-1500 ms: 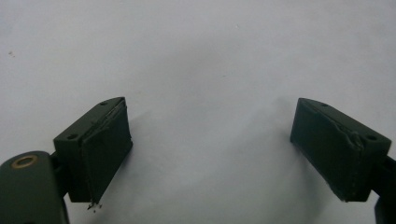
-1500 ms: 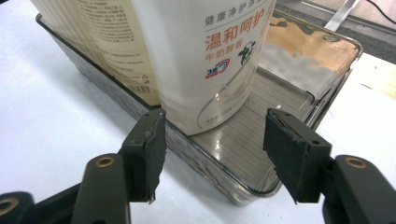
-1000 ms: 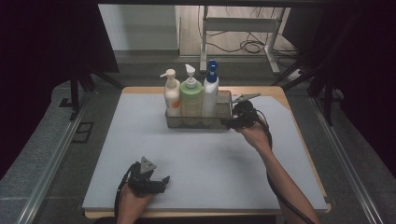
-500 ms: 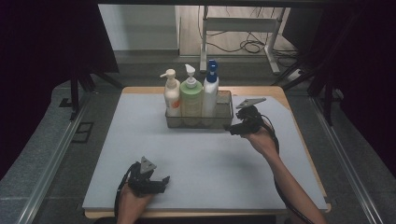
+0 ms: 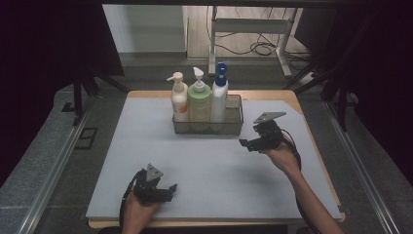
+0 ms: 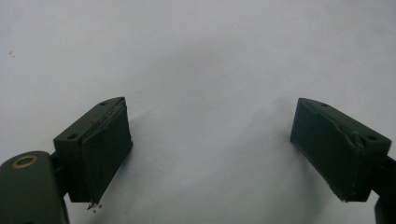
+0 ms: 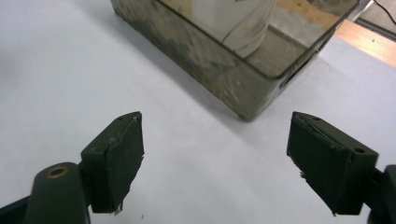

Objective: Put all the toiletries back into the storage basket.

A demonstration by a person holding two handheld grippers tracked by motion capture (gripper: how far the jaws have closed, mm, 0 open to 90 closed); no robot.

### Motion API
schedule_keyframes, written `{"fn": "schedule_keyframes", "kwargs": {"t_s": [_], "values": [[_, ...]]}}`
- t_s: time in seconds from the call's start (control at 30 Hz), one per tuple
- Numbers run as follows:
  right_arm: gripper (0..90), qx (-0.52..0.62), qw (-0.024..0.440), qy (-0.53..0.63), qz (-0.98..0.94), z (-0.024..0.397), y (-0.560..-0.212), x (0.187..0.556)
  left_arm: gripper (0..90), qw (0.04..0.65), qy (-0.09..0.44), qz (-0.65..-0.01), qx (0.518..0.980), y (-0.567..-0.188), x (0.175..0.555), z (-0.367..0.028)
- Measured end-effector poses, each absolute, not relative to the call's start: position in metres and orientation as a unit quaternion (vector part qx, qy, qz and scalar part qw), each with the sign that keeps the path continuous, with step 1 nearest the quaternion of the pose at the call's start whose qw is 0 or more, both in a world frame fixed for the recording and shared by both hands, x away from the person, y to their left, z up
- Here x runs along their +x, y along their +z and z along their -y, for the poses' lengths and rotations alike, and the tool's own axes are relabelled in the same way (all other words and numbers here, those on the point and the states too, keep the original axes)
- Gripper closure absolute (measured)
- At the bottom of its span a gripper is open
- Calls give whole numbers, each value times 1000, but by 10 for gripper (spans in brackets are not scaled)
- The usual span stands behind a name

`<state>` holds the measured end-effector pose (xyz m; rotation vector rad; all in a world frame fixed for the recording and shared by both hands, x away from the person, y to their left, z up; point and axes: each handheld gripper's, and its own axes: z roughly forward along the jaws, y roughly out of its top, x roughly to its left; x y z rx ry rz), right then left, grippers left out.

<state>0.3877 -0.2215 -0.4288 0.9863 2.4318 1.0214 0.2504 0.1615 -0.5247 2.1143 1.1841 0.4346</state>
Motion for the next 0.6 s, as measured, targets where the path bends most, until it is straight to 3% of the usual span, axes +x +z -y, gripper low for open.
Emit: {"fn": "schedule_keyframes", "kwargs": {"t_s": [0.6], "values": [[121, 358, 167, 347, -851, 256, -459, 345, 117, 333, 167, -453, 810, -525, 250, -161]]}}
